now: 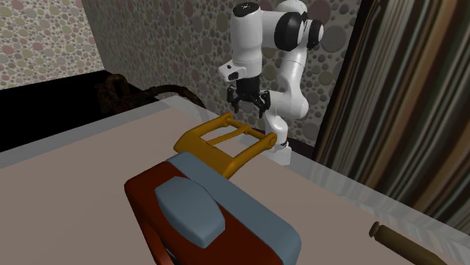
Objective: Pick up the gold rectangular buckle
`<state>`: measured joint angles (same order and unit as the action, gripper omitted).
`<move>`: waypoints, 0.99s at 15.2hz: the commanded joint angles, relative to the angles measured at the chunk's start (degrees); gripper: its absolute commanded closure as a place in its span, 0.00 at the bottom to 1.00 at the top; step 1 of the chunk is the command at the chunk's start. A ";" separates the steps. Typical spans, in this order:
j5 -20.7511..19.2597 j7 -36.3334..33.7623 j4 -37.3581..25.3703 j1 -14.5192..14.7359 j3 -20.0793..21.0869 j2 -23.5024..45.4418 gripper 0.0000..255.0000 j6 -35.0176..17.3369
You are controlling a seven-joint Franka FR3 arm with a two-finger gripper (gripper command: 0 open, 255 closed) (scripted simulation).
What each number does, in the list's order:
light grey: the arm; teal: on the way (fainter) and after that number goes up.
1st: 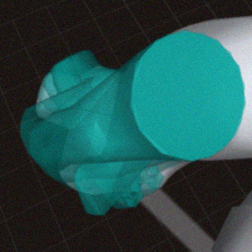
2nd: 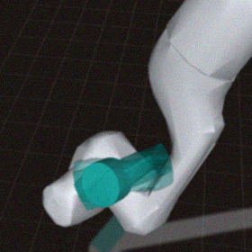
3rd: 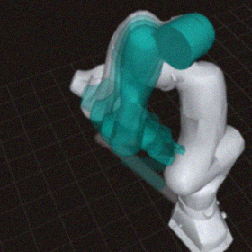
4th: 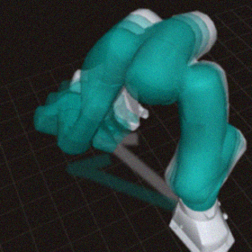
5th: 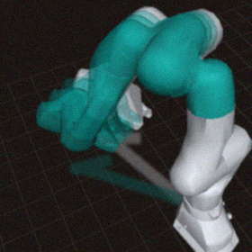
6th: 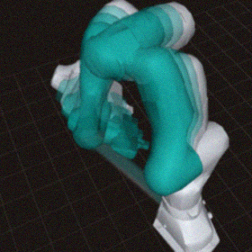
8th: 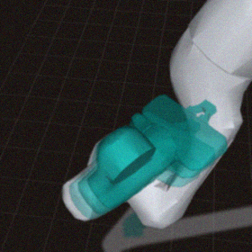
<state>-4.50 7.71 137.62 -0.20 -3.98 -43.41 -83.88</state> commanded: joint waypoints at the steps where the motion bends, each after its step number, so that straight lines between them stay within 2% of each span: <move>1: 0.00 0.00 0.00 0.00 0.00 0.00 0.00 0.00; 8: 2.69 -10.03 -11.33 -0.89 3.58 12.19 0.00 -5.11; 15: 2.88 -19.58 -25.53 -2.13 6.16 24.33 0.00 -7.31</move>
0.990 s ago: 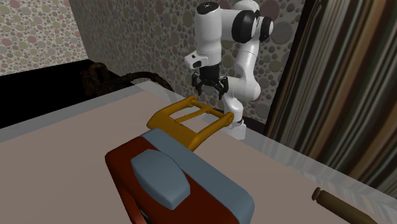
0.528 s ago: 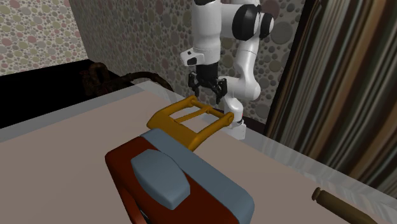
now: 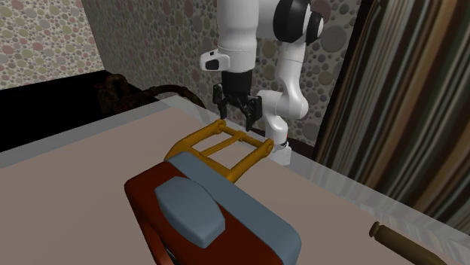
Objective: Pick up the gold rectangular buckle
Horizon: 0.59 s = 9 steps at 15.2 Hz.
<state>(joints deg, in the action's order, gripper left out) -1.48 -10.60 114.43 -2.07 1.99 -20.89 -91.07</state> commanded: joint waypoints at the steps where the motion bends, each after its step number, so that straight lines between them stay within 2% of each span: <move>1: -0.28 -2.61 -4.63 -0.43 0.48 3.57 0.00 -0.18; 3: -0.65 -4.99 -8.95 -0.70 0.94 6.78 0.00 -0.13; 9: -0.63 -5.16 -3.46 -0.66 0.90 5.96 0.00 -4.79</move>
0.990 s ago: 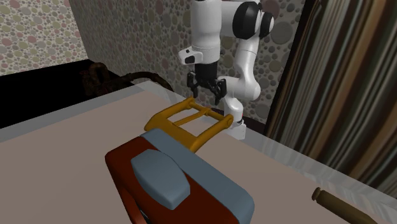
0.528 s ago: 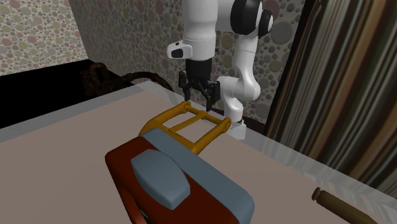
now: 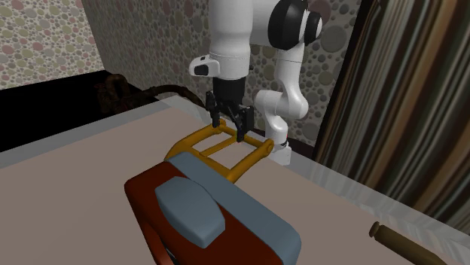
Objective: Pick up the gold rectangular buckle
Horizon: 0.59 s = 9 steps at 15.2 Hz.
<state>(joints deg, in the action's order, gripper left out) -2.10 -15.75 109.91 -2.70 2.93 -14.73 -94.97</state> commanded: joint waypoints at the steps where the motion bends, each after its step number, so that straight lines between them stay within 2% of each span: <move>1: 0.00 -0.03 1.92 -0.02 -0.04 -0.29 0.00 -1.66; 3: 0.00 -0.05 2.42 -0.02 -0.04 -0.34 0.00 -2.11; 4: 0.00 -0.03 2.49 -0.02 -0.05 -0.44 1.00 -2.08; 9: 0.00 -0.04 2.42 -0.02 -0.05 -0.42 1.00 -2.03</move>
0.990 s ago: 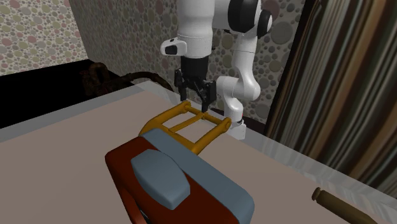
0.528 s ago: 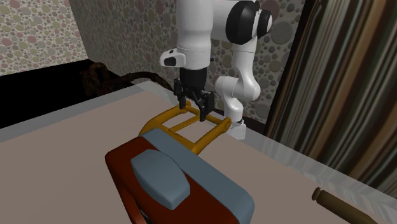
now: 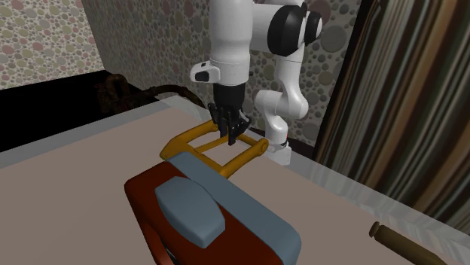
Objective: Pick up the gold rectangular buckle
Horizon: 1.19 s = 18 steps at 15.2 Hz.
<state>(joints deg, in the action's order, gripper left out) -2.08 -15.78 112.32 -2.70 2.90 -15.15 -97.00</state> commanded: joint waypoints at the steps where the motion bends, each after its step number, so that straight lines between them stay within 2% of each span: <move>1: -0.02 -0.01 0.02 -0.02 -0.02 0.00 1.00 -0.01; 4: -0.02 -0.02 0.01 -0.02 -0.01 0.08 1.00 -0.08; 18: -0.11 0.34 -13.37 -0.07 0.06 2.46 1.00 10.91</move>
<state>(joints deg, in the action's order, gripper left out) -2.19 -15.42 99.84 -2.78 2.94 -12.80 -86.85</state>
